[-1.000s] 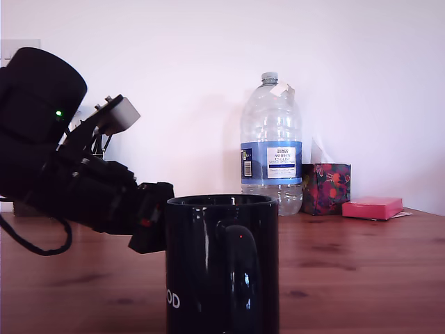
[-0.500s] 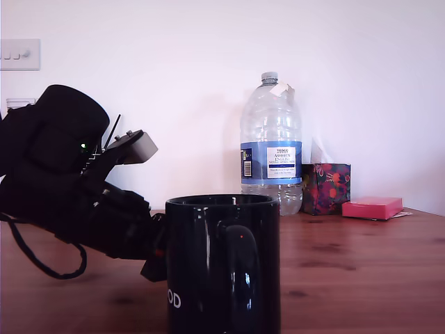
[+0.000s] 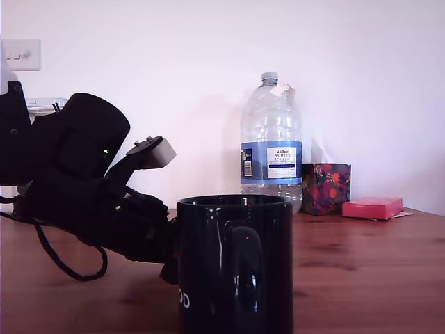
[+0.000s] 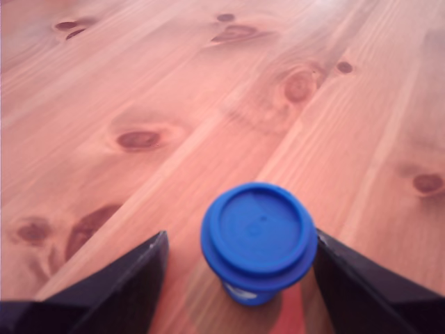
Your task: Pick up the coffee capsules from the table one by one and drop them inside the nearest coffee cup
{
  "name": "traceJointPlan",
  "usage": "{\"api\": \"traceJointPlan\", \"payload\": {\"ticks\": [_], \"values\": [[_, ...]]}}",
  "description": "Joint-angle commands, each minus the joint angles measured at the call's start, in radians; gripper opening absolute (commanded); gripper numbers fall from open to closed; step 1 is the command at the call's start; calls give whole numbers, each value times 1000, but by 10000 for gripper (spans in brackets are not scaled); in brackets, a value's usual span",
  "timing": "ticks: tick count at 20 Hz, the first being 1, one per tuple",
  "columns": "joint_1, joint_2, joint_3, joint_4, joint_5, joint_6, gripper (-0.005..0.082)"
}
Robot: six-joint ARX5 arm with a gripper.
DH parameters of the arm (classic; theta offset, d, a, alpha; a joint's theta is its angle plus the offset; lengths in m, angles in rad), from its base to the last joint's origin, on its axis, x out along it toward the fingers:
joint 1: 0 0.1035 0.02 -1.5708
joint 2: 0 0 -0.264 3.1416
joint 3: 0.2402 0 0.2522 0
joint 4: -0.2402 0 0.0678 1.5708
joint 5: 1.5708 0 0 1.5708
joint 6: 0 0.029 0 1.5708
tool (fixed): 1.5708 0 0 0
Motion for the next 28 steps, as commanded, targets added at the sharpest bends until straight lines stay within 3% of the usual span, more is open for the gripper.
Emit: {"api": "traceJointPlan", "payload": {"ticks": [1,4,7,9,12,15,21,28], "values": [[-2,16,-7,-3,-7,5,580],[-2,16,-7,-4,-39,5,471],[0,16,-7,-9,-40,13,304],[0,16,-7,-9,-40,15,249],[1,16,-7,-30,-41,34,242],[6,15,-7,-42,-42,44,178],[16,-33,-7,-81,-43,49,177],[26,-251,-7,-295,-42,49,140]]}}
